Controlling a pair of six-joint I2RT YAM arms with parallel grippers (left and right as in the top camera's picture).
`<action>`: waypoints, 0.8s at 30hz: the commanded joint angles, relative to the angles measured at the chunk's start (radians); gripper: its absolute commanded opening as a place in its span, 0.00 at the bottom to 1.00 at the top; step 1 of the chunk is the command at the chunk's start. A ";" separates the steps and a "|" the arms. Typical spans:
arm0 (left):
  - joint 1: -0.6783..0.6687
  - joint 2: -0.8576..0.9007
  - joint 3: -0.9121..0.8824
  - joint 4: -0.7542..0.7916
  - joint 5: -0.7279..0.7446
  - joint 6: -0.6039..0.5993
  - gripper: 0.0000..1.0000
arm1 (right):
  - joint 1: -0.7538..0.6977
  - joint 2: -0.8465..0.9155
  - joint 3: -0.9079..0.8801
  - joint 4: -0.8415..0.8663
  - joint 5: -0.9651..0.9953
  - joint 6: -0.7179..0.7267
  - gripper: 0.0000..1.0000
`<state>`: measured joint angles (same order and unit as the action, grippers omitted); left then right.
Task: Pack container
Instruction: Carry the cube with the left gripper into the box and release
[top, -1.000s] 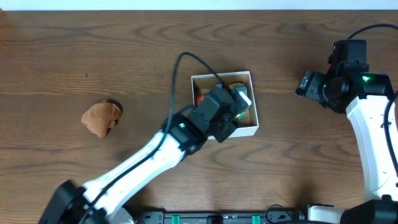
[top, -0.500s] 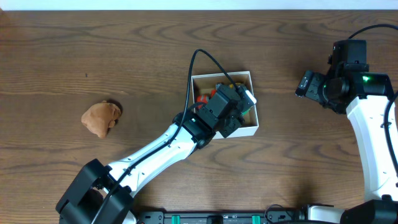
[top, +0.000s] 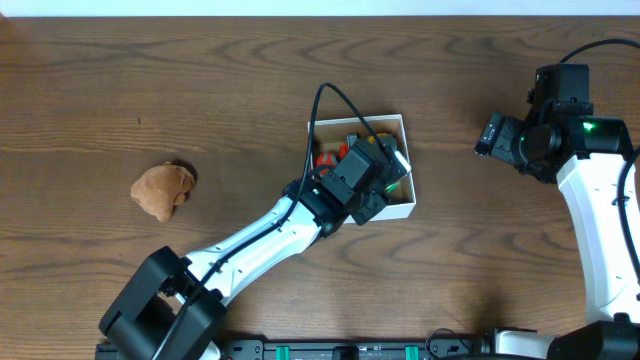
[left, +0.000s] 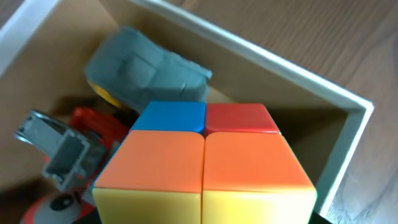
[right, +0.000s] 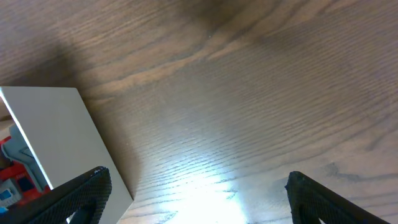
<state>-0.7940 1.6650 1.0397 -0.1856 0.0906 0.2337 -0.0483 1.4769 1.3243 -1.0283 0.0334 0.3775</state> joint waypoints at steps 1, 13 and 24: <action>0.002 0.005 0.011 -0.028 0.007 0.008 0.34 | -0.004 0.003 -0.005 -0.002 0.000 -0.016 0.93; 0.002 -0.006 0.025 -0.041 0.006 0.008 0.66 | -0.004 0.003 -0.005 -0.005 0.000 -0.016 0.93; 0.019 -0.095 0.040 -0.050 -0.135 -0.041 0.62 | -0.004 0.003 -0.005 -0.005 0.000 -0.016 0.93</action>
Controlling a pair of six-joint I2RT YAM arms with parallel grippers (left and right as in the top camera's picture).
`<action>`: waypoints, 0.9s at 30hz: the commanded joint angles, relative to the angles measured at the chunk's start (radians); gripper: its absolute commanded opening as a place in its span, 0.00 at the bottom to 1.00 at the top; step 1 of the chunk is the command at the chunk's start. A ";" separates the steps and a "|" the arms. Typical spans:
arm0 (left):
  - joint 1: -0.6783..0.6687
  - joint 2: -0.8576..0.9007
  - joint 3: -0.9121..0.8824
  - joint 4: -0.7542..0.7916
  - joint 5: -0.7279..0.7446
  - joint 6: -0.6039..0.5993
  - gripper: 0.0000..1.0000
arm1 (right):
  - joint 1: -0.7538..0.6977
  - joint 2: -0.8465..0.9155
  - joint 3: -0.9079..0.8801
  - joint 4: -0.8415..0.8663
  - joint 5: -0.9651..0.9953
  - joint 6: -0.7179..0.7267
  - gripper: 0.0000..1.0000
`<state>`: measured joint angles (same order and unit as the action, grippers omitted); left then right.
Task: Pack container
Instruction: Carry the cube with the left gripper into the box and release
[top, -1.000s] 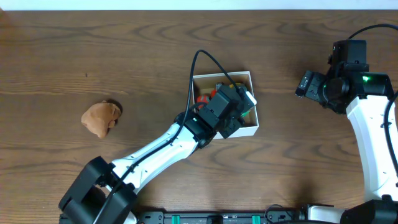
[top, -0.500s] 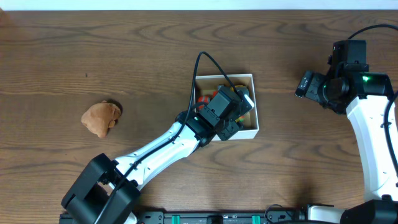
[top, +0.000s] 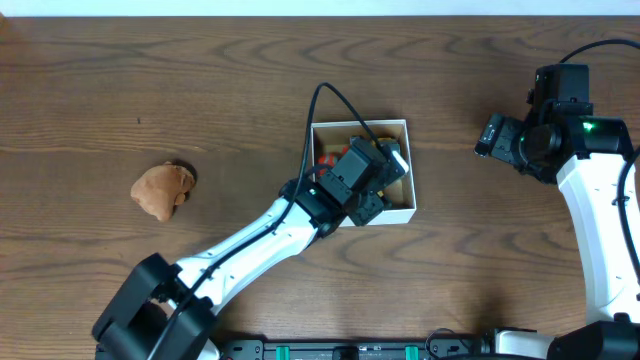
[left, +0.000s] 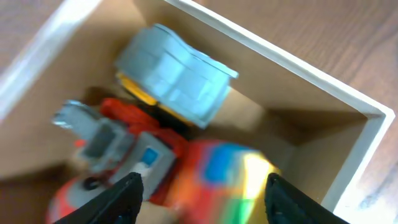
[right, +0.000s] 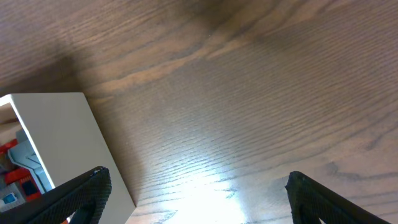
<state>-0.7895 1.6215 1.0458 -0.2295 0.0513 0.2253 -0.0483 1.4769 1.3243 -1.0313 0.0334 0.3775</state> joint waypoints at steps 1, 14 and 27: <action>0.021 -0.067 0.034 -0.011 -0.116 -0.042 0.62 | -0.004 0.003 -0.005 -0.002 0.000 -0.016 0.93; 0.155 -0.188 0.034 -0.210 -0.121 -0.153 0.58 | -0.004 0.003 -0.005 -0.002 0.000 -0.017 0.93; 0.159 -0.153 0.034 -0.391 -0.002 -0.249 0.25 | -0.004 0.003 -0.005 0.002 0.007 -0.019 0.93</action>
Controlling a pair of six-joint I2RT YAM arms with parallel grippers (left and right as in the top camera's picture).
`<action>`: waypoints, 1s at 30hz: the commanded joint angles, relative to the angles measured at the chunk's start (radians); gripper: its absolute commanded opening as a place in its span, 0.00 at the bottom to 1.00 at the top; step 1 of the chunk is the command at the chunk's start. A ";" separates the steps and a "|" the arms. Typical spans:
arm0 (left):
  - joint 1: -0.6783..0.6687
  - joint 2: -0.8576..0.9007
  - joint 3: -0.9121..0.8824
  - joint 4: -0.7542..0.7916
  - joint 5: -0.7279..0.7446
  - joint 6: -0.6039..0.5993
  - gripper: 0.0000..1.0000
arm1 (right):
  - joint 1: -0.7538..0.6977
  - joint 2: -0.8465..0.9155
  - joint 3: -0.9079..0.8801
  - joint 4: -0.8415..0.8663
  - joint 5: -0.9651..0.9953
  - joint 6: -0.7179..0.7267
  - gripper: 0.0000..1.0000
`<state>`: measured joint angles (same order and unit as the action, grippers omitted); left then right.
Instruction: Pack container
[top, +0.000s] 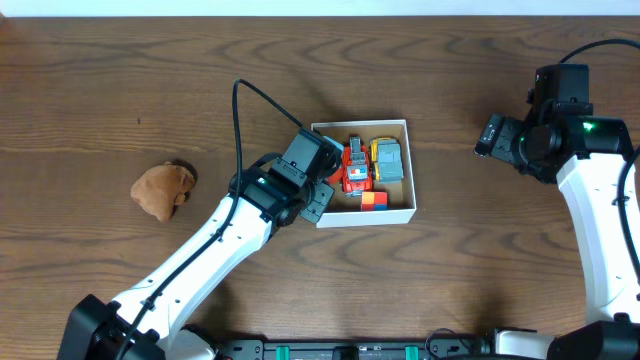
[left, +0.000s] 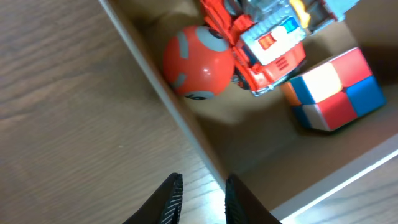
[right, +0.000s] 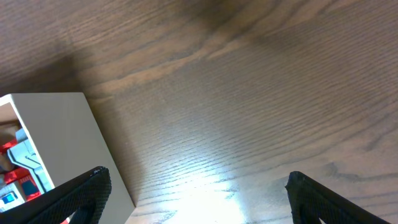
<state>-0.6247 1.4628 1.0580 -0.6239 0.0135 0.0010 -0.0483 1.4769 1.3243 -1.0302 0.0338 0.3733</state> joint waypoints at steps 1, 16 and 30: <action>-0.010 0.006 0.021 0.005 0.035 -0.025 0.25 | -0.004 0.003 -0.005 0.000 0.007 -0.015 0.93; -0.016 0.006 0.021 0.003 0.092 -0.067 0.23 | 0.095 0.085 -0.005 -0.003 -0.128 -0.113 0.86; -0.059 0.027 0.021 0.032 0.096 -0.055 0.08 | 0.102 0.212 -0.005 -0.004 -0.128 -0.109 0.86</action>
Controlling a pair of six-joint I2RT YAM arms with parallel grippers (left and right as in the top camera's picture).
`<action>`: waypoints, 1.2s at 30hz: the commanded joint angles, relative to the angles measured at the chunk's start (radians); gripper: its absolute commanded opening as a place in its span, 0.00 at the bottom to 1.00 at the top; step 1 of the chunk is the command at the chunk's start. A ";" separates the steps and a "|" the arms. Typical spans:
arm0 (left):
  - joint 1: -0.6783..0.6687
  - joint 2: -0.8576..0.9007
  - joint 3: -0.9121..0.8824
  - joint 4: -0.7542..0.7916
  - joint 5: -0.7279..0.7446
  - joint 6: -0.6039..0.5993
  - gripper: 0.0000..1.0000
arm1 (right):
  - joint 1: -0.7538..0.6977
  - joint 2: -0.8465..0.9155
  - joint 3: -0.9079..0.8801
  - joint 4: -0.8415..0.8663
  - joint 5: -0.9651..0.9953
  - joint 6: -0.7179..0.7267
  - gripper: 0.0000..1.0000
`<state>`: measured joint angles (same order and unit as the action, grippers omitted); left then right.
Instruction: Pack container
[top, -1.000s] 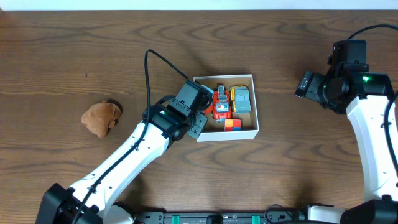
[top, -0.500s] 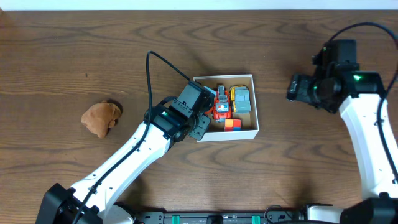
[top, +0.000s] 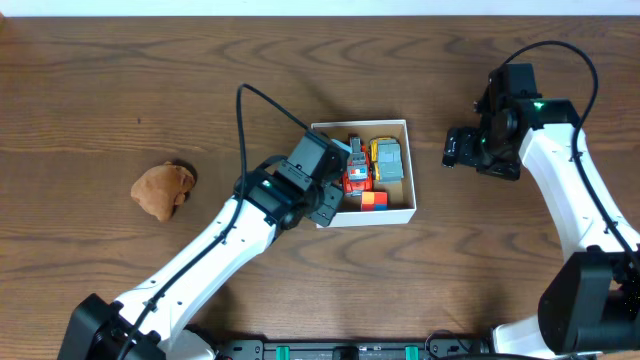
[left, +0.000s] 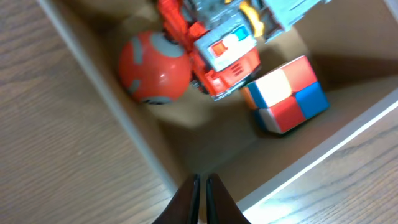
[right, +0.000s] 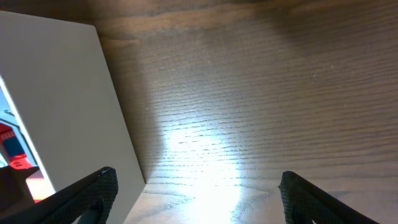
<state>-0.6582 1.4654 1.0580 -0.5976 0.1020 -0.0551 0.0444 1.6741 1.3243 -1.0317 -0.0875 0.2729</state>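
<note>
The white box (top: 400, 212) holds a red toy truck (left: 217, 50), an orange ball (left: 154, 67), a grey and yellow car (top: 388, 160) and a colour cube (left: 286, 93). My left gripper (left: 200, 183) is at the box's near left corner, shut on the thin left wall (left: 106, 99). To the right of the box my right gripper (right: 196, 193) hangs open over bare wood, with the box's outer right wall (right: 62, 93) beside its left finger. A brown plush toy (top: 163, 190) lies on the table far left of the box.
The dark wooden table (top: 480, 270) runs wide on all sides. My left arm (top: 220, 250) crosses it from the front edge up to the box. The right arm (top: 575, 200) comes in along the right side.
My left gripper's fingers, then a little apart astride the box's left wall, are now shut on it, a bit further along. The right gripper has moved left, nearer the box's right wall.
At first my left gripper held the colour cube over the box. Then it was open and the cube was in the box. Later it stood at the left wall, nearly shut, and now grips it. The right arm stayed put until its latest shift toward the box.
</note>
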 joint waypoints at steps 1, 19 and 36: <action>-0.035 0.034 0.021 0.013 0.008 0.001 0.08 | 0.010 0.018 -0.005 -0.005 -0.007 -0.009 0.85; -0.061 0.199 0.021 0.144 0.031 0.001 0.08 | 0.068 0.030 -0.164 0.130 -0.050 -0.003 0.86; -0.061 0.280 0.021 0.174 0.098 0.019 0.06 | 0.128 0.030 -0.213 0.210 -0.136 -0.027 0.88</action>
<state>-0.7200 1.7256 1.0672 -0.4187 0.1658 -0.0547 0.1486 1.6951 1.1168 -0.8307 -0.1829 0.2668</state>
